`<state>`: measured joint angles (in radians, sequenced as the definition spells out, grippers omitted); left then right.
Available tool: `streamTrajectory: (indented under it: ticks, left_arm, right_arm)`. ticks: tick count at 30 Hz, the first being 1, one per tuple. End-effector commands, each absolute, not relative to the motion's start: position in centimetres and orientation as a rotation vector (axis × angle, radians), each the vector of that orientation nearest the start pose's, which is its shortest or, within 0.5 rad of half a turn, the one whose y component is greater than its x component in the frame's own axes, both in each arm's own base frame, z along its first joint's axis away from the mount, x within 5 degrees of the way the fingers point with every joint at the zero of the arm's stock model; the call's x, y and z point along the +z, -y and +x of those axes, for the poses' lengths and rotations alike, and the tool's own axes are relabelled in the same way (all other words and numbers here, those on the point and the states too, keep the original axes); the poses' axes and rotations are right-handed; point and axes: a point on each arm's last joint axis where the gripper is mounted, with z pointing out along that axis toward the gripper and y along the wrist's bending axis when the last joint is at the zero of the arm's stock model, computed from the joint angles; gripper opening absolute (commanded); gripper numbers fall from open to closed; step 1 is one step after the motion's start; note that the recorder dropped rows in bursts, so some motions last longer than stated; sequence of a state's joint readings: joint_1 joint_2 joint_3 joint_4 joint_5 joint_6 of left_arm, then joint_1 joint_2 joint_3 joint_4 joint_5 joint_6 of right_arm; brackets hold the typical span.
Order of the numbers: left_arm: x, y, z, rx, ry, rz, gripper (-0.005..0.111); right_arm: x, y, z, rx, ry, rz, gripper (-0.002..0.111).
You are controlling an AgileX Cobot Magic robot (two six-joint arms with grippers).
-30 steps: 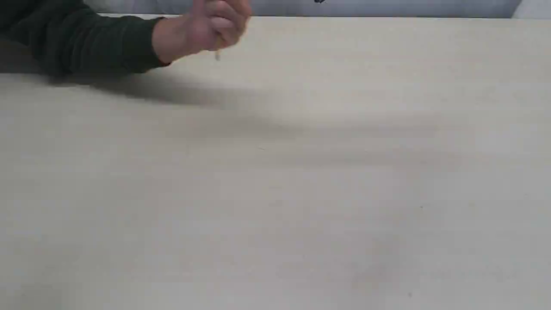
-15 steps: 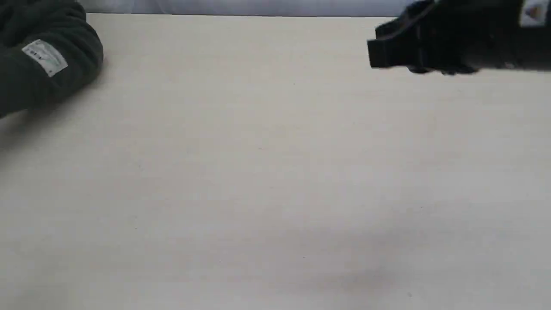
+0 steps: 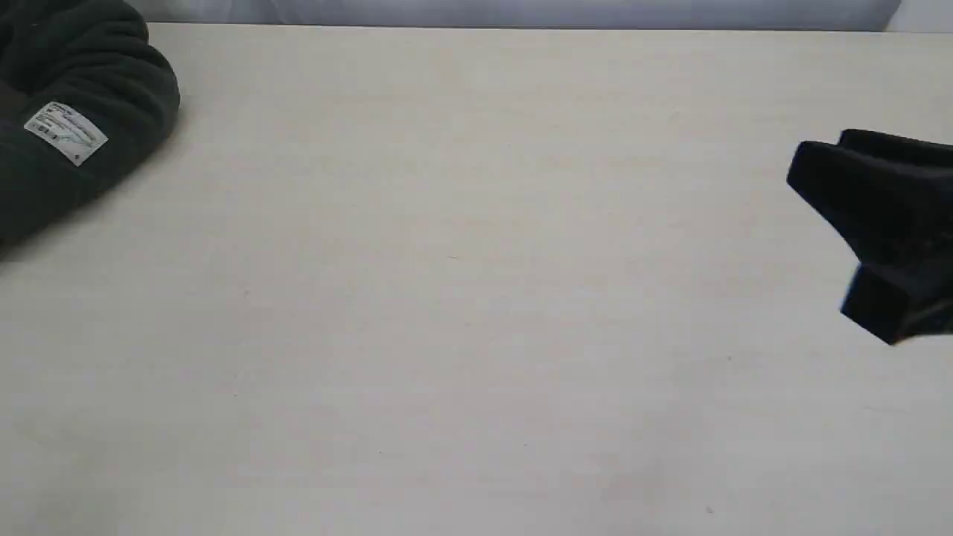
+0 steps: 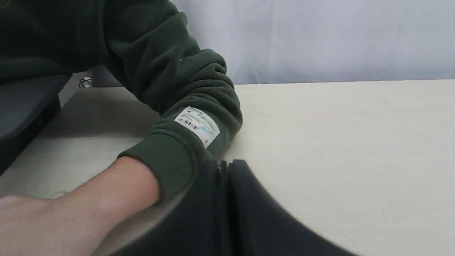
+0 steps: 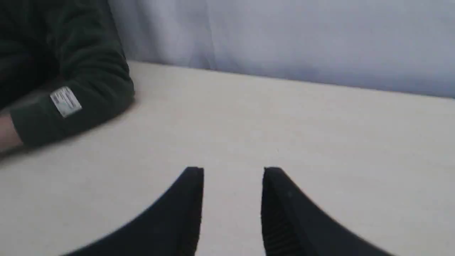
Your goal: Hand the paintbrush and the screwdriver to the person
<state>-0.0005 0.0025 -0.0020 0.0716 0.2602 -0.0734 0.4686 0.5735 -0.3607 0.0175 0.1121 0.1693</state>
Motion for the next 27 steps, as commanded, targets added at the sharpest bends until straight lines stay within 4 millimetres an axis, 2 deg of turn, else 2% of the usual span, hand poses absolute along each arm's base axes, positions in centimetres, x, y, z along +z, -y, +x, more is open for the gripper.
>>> streamTrajectory:
  ticks: [1, 7, 17, 27]
  left_arm:
    - [19.0, -0.1, 5.5, 0.001, -1.734, -0.015, 0.000]
    - [19.0, -0.1, 5.5, 0.001, -1.734, -0.015, 0.000]
    - [19.0, -0.1, 5.5, 0.001, -1.734, -0.015, 0.000]
    - [19.1, -0.1, 5.5, 0.004, -1.731, -0.013, 0.000]
  right_arm:
    - [27.1, -4.8, 9.5, 0.506, -1.698, -0.221, 0.030]
    - [25.8, -3.7, 7.4, 0.535, -1.537, -0.197, 0.030]
    - [22.7, -2.9, 5.8, 0.544, -1.378, -0.192, 0.030]
    - [22.8, -2.6, 5.0, 0.507, -1.324, -0.236, 0.030]
